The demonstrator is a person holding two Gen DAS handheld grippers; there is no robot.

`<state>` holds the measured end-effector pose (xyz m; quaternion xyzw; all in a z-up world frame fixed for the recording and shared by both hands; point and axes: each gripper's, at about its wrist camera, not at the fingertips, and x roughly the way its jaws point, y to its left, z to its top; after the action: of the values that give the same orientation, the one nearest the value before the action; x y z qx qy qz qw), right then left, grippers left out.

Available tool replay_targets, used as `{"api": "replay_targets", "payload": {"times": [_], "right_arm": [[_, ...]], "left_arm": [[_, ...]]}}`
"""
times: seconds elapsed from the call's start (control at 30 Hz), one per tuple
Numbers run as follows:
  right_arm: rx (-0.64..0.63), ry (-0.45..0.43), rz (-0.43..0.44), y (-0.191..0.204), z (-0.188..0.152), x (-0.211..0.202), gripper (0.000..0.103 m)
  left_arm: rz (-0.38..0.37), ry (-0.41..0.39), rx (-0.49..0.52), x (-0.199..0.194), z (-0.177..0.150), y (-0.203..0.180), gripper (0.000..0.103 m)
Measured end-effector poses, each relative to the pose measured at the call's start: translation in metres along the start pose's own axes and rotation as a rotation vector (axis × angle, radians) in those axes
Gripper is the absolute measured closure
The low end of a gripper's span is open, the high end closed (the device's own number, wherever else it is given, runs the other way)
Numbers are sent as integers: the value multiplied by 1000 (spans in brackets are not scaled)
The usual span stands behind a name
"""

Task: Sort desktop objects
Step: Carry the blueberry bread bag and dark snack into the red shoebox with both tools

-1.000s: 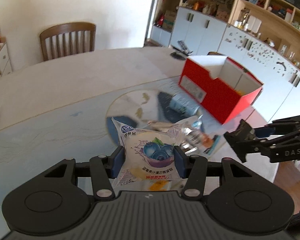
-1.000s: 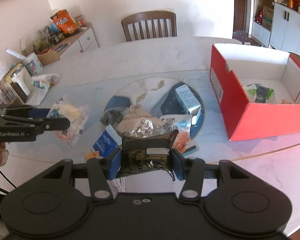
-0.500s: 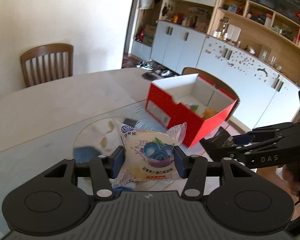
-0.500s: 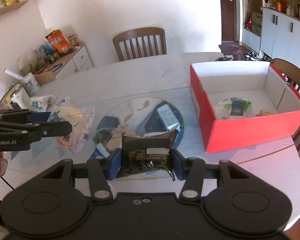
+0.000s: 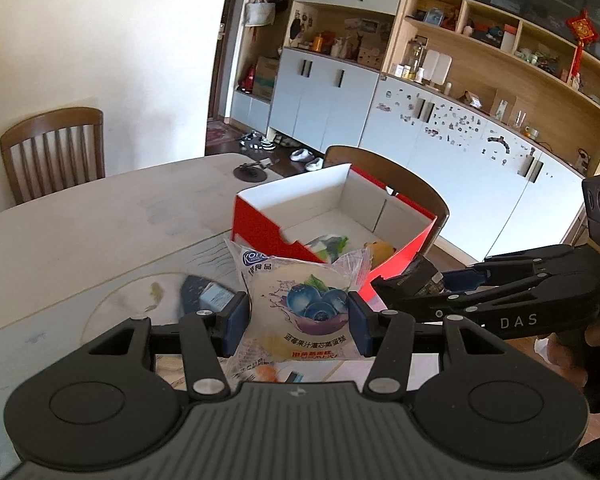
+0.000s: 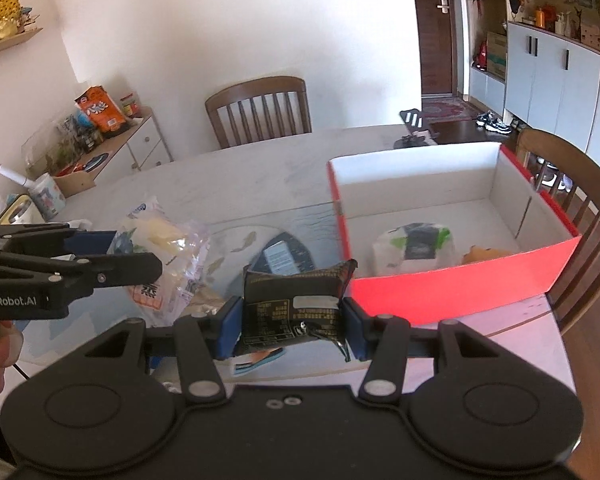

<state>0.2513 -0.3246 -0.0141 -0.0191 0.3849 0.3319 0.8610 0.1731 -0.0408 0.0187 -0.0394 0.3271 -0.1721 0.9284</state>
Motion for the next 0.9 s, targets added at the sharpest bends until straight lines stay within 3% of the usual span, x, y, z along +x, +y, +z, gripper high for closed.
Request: {"api": "replay_targets", "payload": {"times": [0.9], "right_arm": [[17, -2, -82, -135, 54, 30, 52]], "left_arm": [[32, 54, 43, 126, 66, -43, 52]]}}
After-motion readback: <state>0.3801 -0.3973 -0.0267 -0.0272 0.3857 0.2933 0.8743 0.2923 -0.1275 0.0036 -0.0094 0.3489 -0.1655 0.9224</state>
